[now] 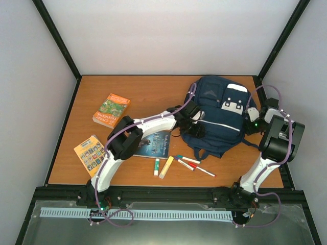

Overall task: Pack the student bag
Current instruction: Adjust the student bag at the center of the board.

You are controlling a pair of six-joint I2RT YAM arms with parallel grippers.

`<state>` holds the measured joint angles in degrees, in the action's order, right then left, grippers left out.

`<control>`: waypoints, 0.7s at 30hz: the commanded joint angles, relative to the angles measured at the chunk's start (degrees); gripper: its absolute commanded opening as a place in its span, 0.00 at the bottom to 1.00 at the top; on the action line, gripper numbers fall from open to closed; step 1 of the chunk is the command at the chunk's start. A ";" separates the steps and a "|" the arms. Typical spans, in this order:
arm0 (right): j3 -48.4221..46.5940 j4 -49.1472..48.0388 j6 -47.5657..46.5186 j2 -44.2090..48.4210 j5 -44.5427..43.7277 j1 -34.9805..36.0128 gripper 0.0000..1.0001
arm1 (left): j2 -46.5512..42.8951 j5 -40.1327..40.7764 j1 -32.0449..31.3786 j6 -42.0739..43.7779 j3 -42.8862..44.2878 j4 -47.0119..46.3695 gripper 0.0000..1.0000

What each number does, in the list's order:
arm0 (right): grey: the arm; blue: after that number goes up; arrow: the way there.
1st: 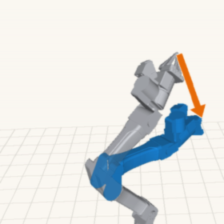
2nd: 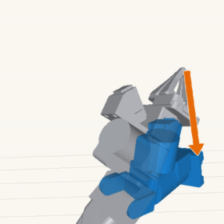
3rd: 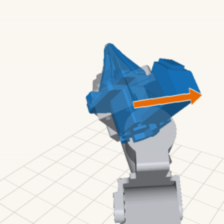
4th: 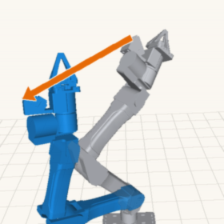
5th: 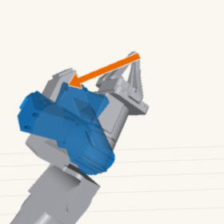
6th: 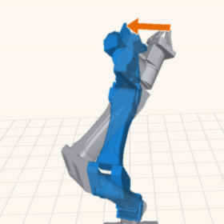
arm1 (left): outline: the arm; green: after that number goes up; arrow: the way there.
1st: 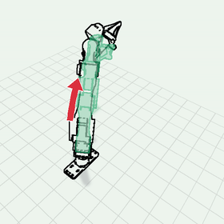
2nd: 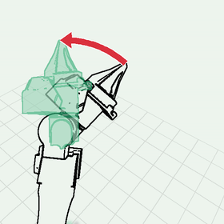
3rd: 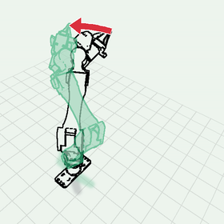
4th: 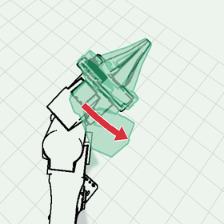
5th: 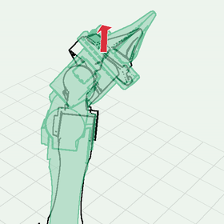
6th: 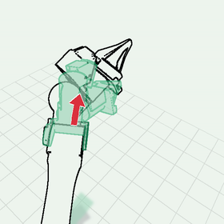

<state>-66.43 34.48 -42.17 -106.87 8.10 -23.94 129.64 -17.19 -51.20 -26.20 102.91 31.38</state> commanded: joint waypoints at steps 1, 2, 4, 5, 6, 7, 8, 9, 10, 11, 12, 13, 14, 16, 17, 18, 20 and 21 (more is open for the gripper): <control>-0.87 1.80 0.64 -1.85 7.06 1.71 0.68 | -3.21 -5.78 -4.66 0.27 -3.09 -4.70 0.66; -1.01 2.09 0.75 -1.85 7.67 1.71 0.68 | -3.66 -6.16 -5.22 0.34 -3.76 -5.54 0.66; -1.15 2.42 0.92 -1.85 8.33 1.71 0.68 | -4.24 -6.61 -6.56 0.80 -4.56 -6.05 0.66; -1.20 2.47 0.97 -1.92 8.34 1.77 0.68 | -4.48 -6.61 -7.28 1.30 -4.71 -6.07 0.66; -1.28 2.52 1.10 -2.00 8.26 1.77 0.68 | -4.63 -6.21 -7.98 1.84 -4.78 -5.75 0.66; -1.28 2.64 1.20 -2.14 8.21 1.79 0.68 | -4.90 -5.67 -8.59 2.38 -4.93 -5.59 0.66; -1.18 2.61 1.32 -2.20 8.11 1.80 0.68 | -5.31 -5.06 -9.12 2.83 -5.25 -5.53 0.66; -1.23 2.79 1.43 -2.20 7.92 1.80 0.68 | -5.69 -4.63 -9.48 3.07 -5.84 -5.83 0.66; -1.12 3.01 1.73 -2.08 7.75 1.77 0.68 | -6.36 -4.38 -9.53 3.07 -6.77 -6.12 0.66; -0.83 3.04 2.27 -1.74 7.18 1.72 0.68 | -7.17 -3.79 -9.53 2.89 -7.82 -6.60 0.66; -0.48 3.08 2.65 -1.01 6.72 1.64 0.68 | -8.15 -2.63 -9.53 2.89 -8.95 -6.72 0.66; 0.03 3.13 2.97 0.07 6.49 1.70 0.68 | -9.41 -1.26 -9.53 3.00 -10.08 -6.73 0.67; 0.33 3.37 3.24 1.09 6.30 1.59 0.68 | -10.95 -0.29 -9.58 3.30 -11.61 -6.85 0.67; 0.20 4.74 3.77 3.65 5.81 1.09 0.69 | -14.60 0.90 -9.54 3.94 -14.84 -7.53 0.68; -0.25 5.65 3.88 4.59 5.33 0.71 0.69 | -16.79 1.23 -9.58 4.05 -16.55 -7.91 0.69; -0.85 6.70 3.89 5.75 4.98 0.22 0.69 | -19.10 1.55 -9.54 4.13 -18.10 -8.22 0.70; -2.15 8.97 3.57 8.39 4.35 -1.04 0.71 | -24.50 1.94 -9.53 4.28 -21.36 -8.75 0.73; -2.79 10.01 3.37 10.03 3.96 -1.77 0.71 | -26.95 2.43 -9.53 4.31 -23.33 -8.78 0.74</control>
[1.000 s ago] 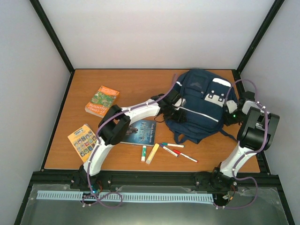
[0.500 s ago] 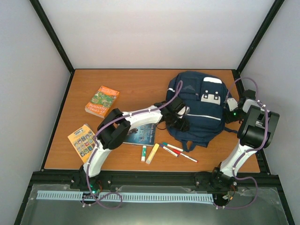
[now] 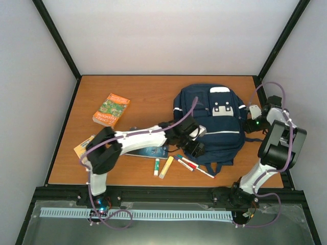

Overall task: Pack the student bag
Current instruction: Adjust the student bag at the center of the board, then adjust the book at the center of the board.

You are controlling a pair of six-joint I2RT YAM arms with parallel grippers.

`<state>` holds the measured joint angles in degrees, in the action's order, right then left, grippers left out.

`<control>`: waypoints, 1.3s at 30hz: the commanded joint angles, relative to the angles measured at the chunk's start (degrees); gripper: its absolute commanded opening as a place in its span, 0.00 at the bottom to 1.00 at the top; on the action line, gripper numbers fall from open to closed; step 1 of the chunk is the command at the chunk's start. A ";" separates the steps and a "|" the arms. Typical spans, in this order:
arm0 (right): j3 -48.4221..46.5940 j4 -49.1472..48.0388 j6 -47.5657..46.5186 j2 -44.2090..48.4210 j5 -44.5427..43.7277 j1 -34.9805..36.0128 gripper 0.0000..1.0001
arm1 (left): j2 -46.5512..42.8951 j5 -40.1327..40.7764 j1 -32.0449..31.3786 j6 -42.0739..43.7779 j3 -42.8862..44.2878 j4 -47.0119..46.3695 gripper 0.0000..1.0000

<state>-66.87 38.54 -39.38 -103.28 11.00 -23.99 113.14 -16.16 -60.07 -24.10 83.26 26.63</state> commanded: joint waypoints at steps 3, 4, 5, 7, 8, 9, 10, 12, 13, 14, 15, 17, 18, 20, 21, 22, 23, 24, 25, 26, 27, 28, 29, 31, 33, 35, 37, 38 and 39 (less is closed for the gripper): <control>-3.78 9.14 -0.58 11.18 -0.90 -2.71 0.73 | -17.51 5.01 -0.68 1.84 -8.42 -3.51 0.79; -3.98 10.05 -0.83 13.07 -1.66 -2.73 0.74 | -19.77 6.77 -0.66 1.49 -10.08 -3.15 0.81; -4.30 11.09 -0.99 14.88 -1.41 -2.69 0.74 | -22.06 8.87 -0.62 1.00 -11.57 -2.75 0.84; -5.25 13.92 -1.28 17.82 0.50 -2.25 0.75 | -26.33 12.11 -0.30 -0.94 -15.00 -2.38 0.91; -5.57 15.81 -1.92 19.26 2.08 -1.48 0.75 | -28.43 13.45 0.04 -1.99 -16.76 -2.70 0.94; -5.59 18.02 -2.85 21.13 4.06 0.13 0.75 | -30.71 15.04 0.31 -3.88 -18.70 -3.02 0.99; -5.18 19.00 -3.66 22.76 5.39 2.17 0.75 | -32.80 17.40 0.63 -5.92 -20.42 -3.04 1.00; -3.59 19.87 -4.34 25.81 6.24 7.51 0.75 | -36.73 20.51 0.89 -10.21 -21.95 -0.31 1.00; -2.87 20.04 -4.38 27.03 6.49 10.81 0.76 | -37.79 20.80 0.92 -11.56 -21.31 2.73 1.00; -2.30 20.01 -4.22 28.00 7.10 13.66 0.76 | -38.31 20.57 0.93 -12.37 -20.18 6.03 1.00; -1.96 20.04 -3.97 28.70 8.21 16.51 0.77 | -38.56 19.68 0.92 -12.54 -18.83 9.30 1.00; -2.08 19.74 -3.35 28.94 12.13 21.03 0.78 | -39.20 20.15 0.90 -11.66 -16.91 14.67 1.00; -2.30 19.35 -2.82 28.56 13.86 23.05 0.78 | -40.22 22.25 0.93 -11.51 -17.09 16.36 1.00; -2.80 17.92 -1.03 27.34 15.90 26.66 0.77 | -43.63 26.86 0.92 -10.38 -20.36 15.83 1.00; -3.20 17.31 -0.37 26.39 16.34 28.65 0.77 | -45.91 29.52 0.92 -10.50 -22.83 14.30 1.00; -3.71 16.84 0.33 25.24 16.37 30.66 0.77 | -48.21 31.37 1.00 -10.19 -25.63 11.69 1.00; -4.39 16.38 0.95 23.97 16.17 32.64 0.77 | -50.50 32.87 1.15 -9.99 -28.29 9.72 1.00; -5.02 15.98 1.45 22.36 15.65 34.46 0.76 | -52.37 34.42 1.34 -10.38 -30.63 8.46 1.00; -5.55 15.56 1.94 21.02 15.16 36.34 0.76 | -54.03 35.35 1.88 -11.15 -32.19 8.05 1.00; -6.08 15.01 2.35 19.79 14.72 38.87 0.76 | -55.18 35.72 2.67 -11.91 -32.92 8.42 1.00; -6.54 14.70 2.67 18.50 14.32 40.67 0.76 | -56.07 36.70 3.17 -12.93 -32.98 9.40 1.00; -7.18 14.45 2.88 17.15 13.89 42.39 0.76 | -57.02 39.35 3.38 -14.87 -32.82 10.74 1.00; -7.79 14.30 3.24 15.90 13.34 43.90 0.75 | -57.81 42.45 3.43 -17.88 -32.76 13.07 1.00; -9.33 14.20 3.87 13.10 12.59 46.80 0.75 | -57.82 48.83 3.59 -26.68 -31.39 19.64 1.00; -10.98 14.01 4.11 10.62 12.47 49.33 0.74 | -55.86 52.60 4.21 -28.43 -29.13 25.20 1.00; -12.03 13.04 4.31 8.22 12.37 51.42 0.73 | -54.70 57.02 4.96 -32.20 -28.22 29.92 1.00; -13.49 12.00 4.66 5.23 12.29 53.38 0.72 | -56.12 53.52 6.86 -31.33 -30.16 27.21 1.00; -14.45 11.54 4.79 2.93 12.37 54.29 0.71 | -57.39 49.42 8.46 -29.58 -31.74 23.33 1.00; -15.51 10.95 5.14 1.20 12.58 55.14 0.70 | -58.75 45.12 9.42 -28.63 -33.67 20.10 1.00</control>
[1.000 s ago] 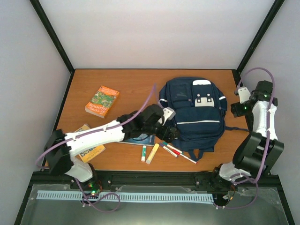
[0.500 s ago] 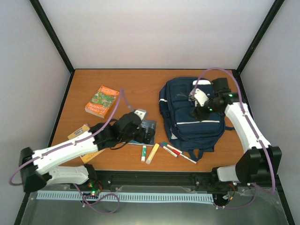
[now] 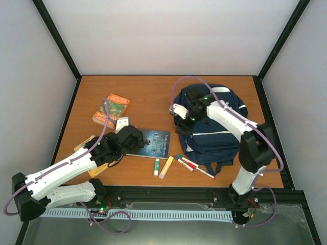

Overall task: Pack the student bag
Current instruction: Adjust the book at the center of the board.

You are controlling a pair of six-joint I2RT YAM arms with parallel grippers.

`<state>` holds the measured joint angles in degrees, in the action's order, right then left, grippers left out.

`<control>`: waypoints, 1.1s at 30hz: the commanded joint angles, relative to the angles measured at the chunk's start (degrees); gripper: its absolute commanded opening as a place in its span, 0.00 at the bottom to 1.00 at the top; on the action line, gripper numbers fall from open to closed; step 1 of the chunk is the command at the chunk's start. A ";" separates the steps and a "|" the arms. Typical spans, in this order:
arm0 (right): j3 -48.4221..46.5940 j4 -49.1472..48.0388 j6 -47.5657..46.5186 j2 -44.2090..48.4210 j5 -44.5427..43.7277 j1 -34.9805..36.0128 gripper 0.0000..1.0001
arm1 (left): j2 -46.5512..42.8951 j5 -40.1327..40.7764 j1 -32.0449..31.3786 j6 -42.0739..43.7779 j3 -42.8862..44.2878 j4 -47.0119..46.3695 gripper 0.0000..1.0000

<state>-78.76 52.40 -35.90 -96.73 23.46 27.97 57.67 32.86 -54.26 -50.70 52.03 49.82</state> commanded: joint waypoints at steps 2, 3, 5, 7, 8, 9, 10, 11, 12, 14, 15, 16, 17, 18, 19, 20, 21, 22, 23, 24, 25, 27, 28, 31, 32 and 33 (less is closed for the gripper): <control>-5.99 -4.18 2.96 -8.85 -0.06 4.83 0.68 | -6.16 -12.46 5.29 -1.49 -7.46 -9.97 0.99; -7.56 -4.46 3.73 -10.49 -0.15 5.75 0.68 | -7.41 -14.55 5.94 -3.64 -9.80 -12.13 1.00; -10.68 -4.31 5.01 -14.27 -0.36 6.72 0.68 | -9.13 -18.53 7.76 -7.27 -14.46 -15.24 1.00; -13.56 -3.85 5.67 -17.53 0.73 6.99 0.67 | -8.65 -22.30 9.51 -8.67 -17.05 -17.73 1.00; -14.68 -3.73 5.97 -19.05 1.13 7.04 0.67 | -7.93 -23.96 10.24 -8.72 -17.92 -18.62 1.00; -15.96 -3.65 6.41 -20.40 1.26 7.04 0.67 | -7.12 -25.68 11.17 -8.49 -18.53 -19.60 1.00; -16.93 -3.58 6.92 -21.70 1.39 7.09 0.67 | -6.20 -27.50 12.09 -8.19 -18.88 -20.47 1.00; -17.82 -3.43 7.51 -23.20 1.66 7.06 0.67 | -5.50 -28.80 12.76 -8.04 -19.11 -21.14 0.99; -18.51 -3.10 7.97 -24.10 2.01 7.10 0.67 | -4.77 -29.76 13.43 -7.91 -19.30 -21.54 0.98; -19.44 -2.70 8.53 -25.33 2.66 7.15 0.67 | -3.47 -30.80 14.13 -8.08 -19.48 -21.61 0.97; -19.56 -2.66 8.63 -25.77 2.77 7.15 0.67 | -2.66 -31.17 14.66 -8.96 -19.63 -21.61 0.96; -19.54 -2.55 8.65 -26.16 2.67 7.15 0.67 | -1.86 -31.84 15.55 -9.52 -19.87 -21.61 0.96; -19.58 -2.38 8.58 -26.55 2.48 7.13 0.67 | -0.91 -32.88 16.60 -9.77 -20.21 -22.53 0.96; -19.46 -2.27 8.62 -26.90 2.26 7.20 0.67 | -0.10 -34.14 17.78 -9.97 -20.72 -23.72 0.96; -19.35 -2.17 8.65 -27.12 2.14 7.15 0.67 | 0.72 -35.42 18.87 -10.07 -21.41 -24.64 0.95; -18.92 -2.20 8.72 -27.19 2.29 7.17 0.67 | 1.41 -36.77 19.85 -10.18 -21.99 -25.79 0.93; -18.52 -2.48 8.82 -27.25 2.46 7.14 0.67 | 2.07 -37.88 20.50 -10.27 -22.71 -26.87 0.92; -18.16 -2.62 8.89 -27.24 2.59 7.18 0.67 | 3.07 -38.55 21.04 -10.26 -22.91 -27.56 0.90; -17.72 -2.73 8.91 -27.28 2.71 7.11 0.67 | 3.99 -39.21 21.44 -10.10 -22.77 -28.08 0.89; -17.48 -2.85 8.92 -27.26 2.68 7.15 0.67 | 4.94 -39.73 21.74 -9.92 -22.50 -28.30 0.88; -17.12 -2.88 8.96 -27.28 2.63 7.15 0.67 | 5.98 -40.09 21.89 -9.77 -22.09 -28.30 0.88; -16.39 -3.08 8.93 -27.13 2.56 7.18 0.67 | 8.06 -41.00 22.07 -9.50 -21.36 -28.64 0.88; -15.95 -3.14 8.92 -27.11 2.52 7.11 0.67 | 9.21 -41.51 22.13 -9.27 -21.05 -28.87 0.87; -15.06 -2.93 8.85 -27.31 2.58 7.10 0.67 | 12.53 -41.64 22.60 -8.43 -19.60 -29.27 0.87; -14.90 -2.84 8.77 -27.42 2.56 7.16 0.67 | 13.35 -41.22 22.62 -8.08 -19.08 -29.30 0.87; -14.60 -2.68 8.80 -27.53 2.70 7.18 0.67 | 14.02 -40.53 22.72 -7.77 -18.55 -29.46 0.87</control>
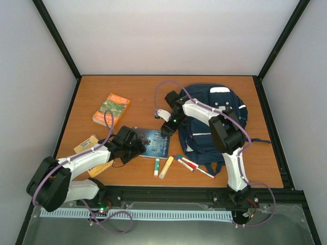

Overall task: Pack the student bag
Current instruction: Adjust the book at the center of the board.

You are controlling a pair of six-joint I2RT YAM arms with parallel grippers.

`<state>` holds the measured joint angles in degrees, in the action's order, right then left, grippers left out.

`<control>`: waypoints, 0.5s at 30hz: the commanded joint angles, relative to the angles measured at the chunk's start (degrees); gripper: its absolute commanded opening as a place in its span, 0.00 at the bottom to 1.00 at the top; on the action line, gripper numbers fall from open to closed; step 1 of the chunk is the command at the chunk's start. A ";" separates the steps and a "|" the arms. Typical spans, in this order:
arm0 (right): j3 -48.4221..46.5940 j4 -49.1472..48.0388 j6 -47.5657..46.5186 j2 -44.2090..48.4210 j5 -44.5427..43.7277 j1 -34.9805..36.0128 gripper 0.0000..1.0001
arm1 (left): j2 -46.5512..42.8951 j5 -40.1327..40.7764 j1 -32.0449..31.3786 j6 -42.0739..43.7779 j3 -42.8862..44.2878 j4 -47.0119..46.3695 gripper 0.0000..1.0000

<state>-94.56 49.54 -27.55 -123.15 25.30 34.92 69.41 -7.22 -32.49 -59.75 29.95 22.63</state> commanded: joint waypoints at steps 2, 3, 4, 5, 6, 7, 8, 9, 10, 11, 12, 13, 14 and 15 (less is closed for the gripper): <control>1.74 0.36 0.35 -1.12 1.26 0.15 0.67 | 3.57 0.54 1.27 1.88 4.64 -2.81 0.87; 1.95 0.46 0.34 -1.01 1.54 0.20 0.67 | 4.37 0.70 1.66 2.23 5.32 -2.81 0.87; 2.19 0.47 0.37 -0.95 1.69 0.18 0.67 | 5.21 0.68 2.05 2.67 6.16 -2.73 0.87; 2.36 0.43 0.39 -0.87 1.72 0.17 0.67 | 5.97 0.83 2.48 3.19 7.02 -2.33 0.87; 2.41 0.39 0.50 -0.74 1.49 0.18 0.67 | 6.53 0.96 2.90 3.79 8.07 -1.73 0.87; 2.47 0.26 0.61 -0.58 0.96 0.15 0.67 | 6.90 1.16 3.14 4.52 9.16 -0.89 0.87; 2.40 0.17 0.68 -0.47 0.34 0.15 0.67 | 6.92 1.21 3.16 5.04 10.03 0.08 0.86; 2.18 0.13 0.74 -0.24 -0.63 0.15 0.67 | 6.70 1.09 3.19 5.58 10.83 1.07 0.86; 1.98 0.31 0.94 0.13 -1.77 0.11 0.67 | 6.15 1.02 3.19 6.05 11.78 2.30 0.87; 1.63 0.45 1.15 0.81 -3.41 0.07 0.68 | 5.53 1.17 3.16 6.66 12.44 4.06 0.87; 1.49 0.55 1.63 1.72 -5.19 -0.01 0.69 | 4.57 1.47 3.22 7.52 13.19 6.60 0.87; 1.48 0.62 1.95 3.03 -6.68 -0.10 0.70 | 3.37 2.18 3.21 8.37 14.08 8.98 0.88; 1.71 0.69 2.13 4.51 -7.92 -0.18 0.71 | 2.13 3.30 3.14 9.62 15.07 11.38 0.90; 2.03 0.96 2.21 6.13 -8.99 -0.20 0.72 | 0.43 5.24 3.18 11.16 16.17 13.45 0.92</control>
<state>-92.44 49.95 -26.68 -122.85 22.35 34.92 74.78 -6.09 -29.89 -54.22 41.25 27.42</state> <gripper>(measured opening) 0.704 0.897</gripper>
